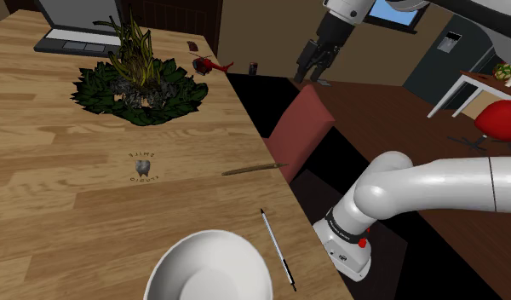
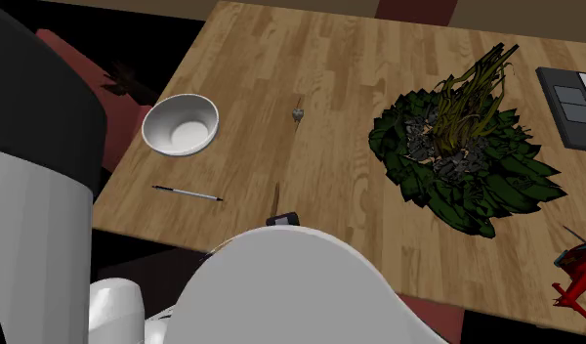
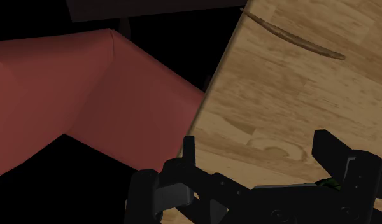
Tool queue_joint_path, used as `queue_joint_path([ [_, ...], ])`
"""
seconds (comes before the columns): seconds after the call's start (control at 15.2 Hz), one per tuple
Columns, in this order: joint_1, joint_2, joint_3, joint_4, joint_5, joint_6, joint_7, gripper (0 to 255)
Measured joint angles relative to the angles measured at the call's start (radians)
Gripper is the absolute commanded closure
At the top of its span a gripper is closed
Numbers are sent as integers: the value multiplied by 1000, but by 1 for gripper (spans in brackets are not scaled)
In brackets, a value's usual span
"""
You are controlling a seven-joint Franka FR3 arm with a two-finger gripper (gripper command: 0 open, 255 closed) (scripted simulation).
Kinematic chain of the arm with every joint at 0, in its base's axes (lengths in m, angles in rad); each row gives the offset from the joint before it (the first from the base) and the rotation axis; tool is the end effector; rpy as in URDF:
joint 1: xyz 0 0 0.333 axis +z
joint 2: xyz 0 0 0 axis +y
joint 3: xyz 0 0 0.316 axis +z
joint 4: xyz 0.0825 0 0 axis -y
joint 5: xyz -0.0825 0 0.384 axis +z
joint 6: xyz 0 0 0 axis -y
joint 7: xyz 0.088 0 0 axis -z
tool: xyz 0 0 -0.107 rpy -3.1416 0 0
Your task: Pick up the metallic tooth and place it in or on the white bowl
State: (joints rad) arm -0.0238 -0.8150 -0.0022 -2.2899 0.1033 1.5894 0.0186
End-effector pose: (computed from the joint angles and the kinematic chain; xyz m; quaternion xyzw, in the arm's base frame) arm 0.3007 0.0028 0.6330 -0.9968 0.0199 -0.0573 0.0522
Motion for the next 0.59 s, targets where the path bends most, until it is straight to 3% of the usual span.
queue_joint_path([
  [0.59, 46, 132, 141, 34, 68, 76, 119, 0],
])
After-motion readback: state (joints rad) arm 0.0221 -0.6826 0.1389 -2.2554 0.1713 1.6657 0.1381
